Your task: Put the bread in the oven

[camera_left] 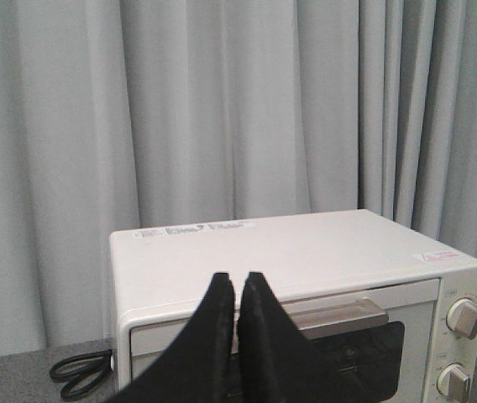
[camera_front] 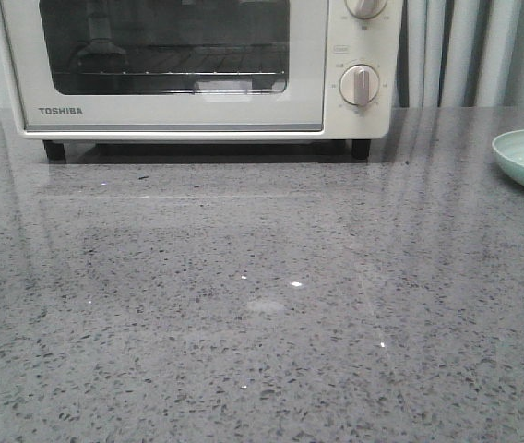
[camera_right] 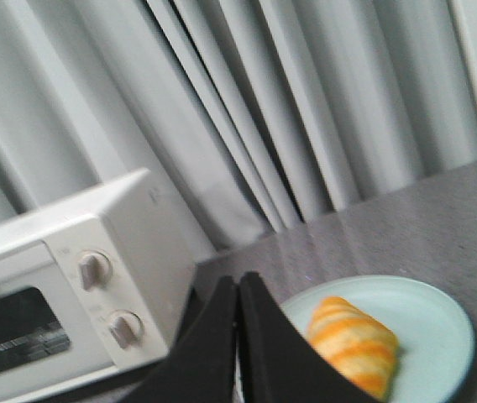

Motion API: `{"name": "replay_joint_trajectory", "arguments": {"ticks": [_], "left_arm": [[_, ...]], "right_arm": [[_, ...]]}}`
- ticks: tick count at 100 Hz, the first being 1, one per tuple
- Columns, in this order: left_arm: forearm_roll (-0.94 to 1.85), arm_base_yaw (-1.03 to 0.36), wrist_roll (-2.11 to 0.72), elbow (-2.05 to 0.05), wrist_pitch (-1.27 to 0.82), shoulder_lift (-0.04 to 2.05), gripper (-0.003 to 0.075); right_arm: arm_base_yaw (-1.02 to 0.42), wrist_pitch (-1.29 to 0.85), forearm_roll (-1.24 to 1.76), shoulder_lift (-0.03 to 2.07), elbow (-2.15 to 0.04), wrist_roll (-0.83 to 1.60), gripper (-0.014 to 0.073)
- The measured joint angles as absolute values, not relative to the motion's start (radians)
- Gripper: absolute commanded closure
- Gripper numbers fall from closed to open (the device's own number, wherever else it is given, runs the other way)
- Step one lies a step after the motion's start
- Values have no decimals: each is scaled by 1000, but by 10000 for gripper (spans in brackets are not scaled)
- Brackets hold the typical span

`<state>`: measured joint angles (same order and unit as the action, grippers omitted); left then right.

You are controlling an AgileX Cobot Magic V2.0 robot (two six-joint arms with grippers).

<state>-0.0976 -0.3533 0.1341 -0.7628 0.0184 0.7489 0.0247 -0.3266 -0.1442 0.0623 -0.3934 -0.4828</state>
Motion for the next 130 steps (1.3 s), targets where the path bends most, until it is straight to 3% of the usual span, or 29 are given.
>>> {"name": "replay_joint_trajectory", "arguments": {"ticks": [33,82,130], "left_arm": [[-98,-364,134,-856,137,1028,741],[-98,-422,134,-1005,198,1321,741],[-98,-426,134,-1064,162,1415,741]], "right_arm": [[25,-503,-80,257,-600,-333,643],[25,-512,-70,348,-627,-321,643],[25,-512,-68,348,-627,-321,643]]}}
